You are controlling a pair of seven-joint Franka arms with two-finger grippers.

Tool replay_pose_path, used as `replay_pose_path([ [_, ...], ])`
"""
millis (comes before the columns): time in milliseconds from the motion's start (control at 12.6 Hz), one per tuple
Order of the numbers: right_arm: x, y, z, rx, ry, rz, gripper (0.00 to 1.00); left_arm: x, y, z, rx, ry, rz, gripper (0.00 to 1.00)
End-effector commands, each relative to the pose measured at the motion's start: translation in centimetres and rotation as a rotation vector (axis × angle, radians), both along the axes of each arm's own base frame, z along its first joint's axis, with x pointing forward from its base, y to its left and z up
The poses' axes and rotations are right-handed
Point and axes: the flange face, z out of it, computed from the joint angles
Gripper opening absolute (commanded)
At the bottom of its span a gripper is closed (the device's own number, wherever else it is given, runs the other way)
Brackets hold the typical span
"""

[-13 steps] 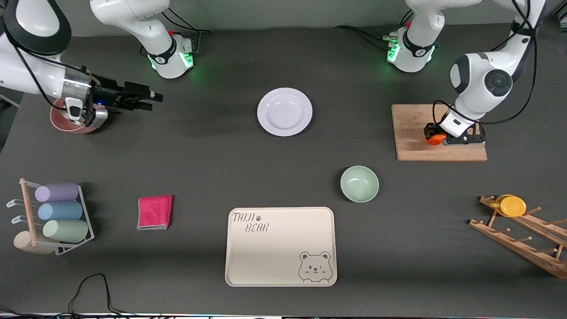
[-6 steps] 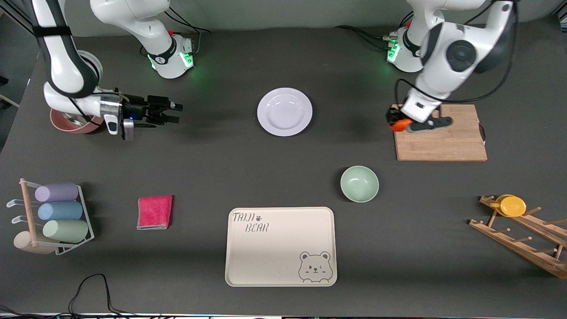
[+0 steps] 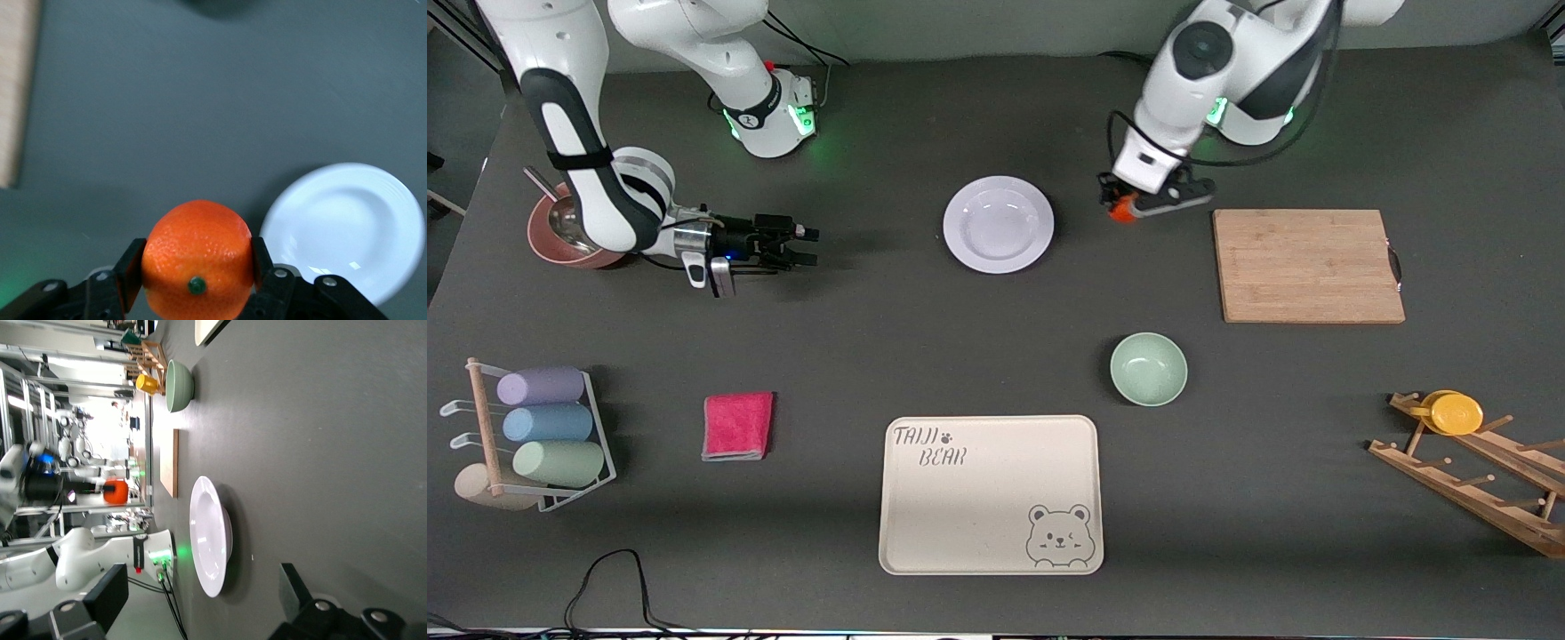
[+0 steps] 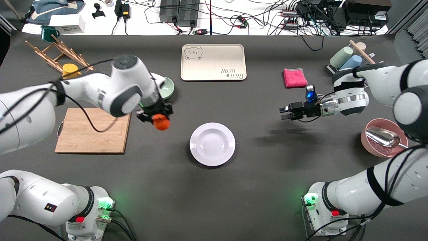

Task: Place orange and plate with both arms
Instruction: 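Carry the orange with the left gripper over the white plate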

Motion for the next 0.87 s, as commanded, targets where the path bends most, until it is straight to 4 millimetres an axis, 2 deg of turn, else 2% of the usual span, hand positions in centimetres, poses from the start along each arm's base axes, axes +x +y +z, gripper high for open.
replay_pose_path([
  [0,0.2,1.1,-2.4,0.030,-0.015,-0.026,1.00,-2.7,-6.3,-0.2,-0.062,0.003,0.044,0.12],
  [158,-0.4,2.0,-4.1,0.037,-0.037,-0.035,1.00,-4.6,-10.2,-2.2,-0.125,-0.001,0.061,0.12],
  [396,-0.6,2.5,-5.0,0.040,-0.042,-0.044,1.00,-6.5,-13.5,-5.7,-0.123,0.021,0.014,0.13],
  [475,-0.5,2.5,-5.2,0.039,-0.040,-0.043,1.00,-6.3,-14.7,-7.0,-0.111,0.040,0.019,0.13],
  [554,-0.7,2.4,-5.4,0.037,-0.033,-0.044,0.92,-5.7,-15.9,-7.8,-0.100,0.035,0.026,0.13],
  [633,-0.6,2.4,-5.4,0.037,-0.034,-0.044,0.74,-5.1,-16.9,-8.4,-0.089,0.016,0.035,0.13],
  [712,-0.6,2.4,-5.4,0.037,-0.035,-0.045,0.64,-4.3,-17.7,-9.0,-0.081,0.006,0.046,0.13],
  [792,-0.6,2.4,-5.4,0.037,-0.036,-0.043,0.58,-3.9,-18.4,-9.3,-0.080,0.001,0.047,0.13],
])
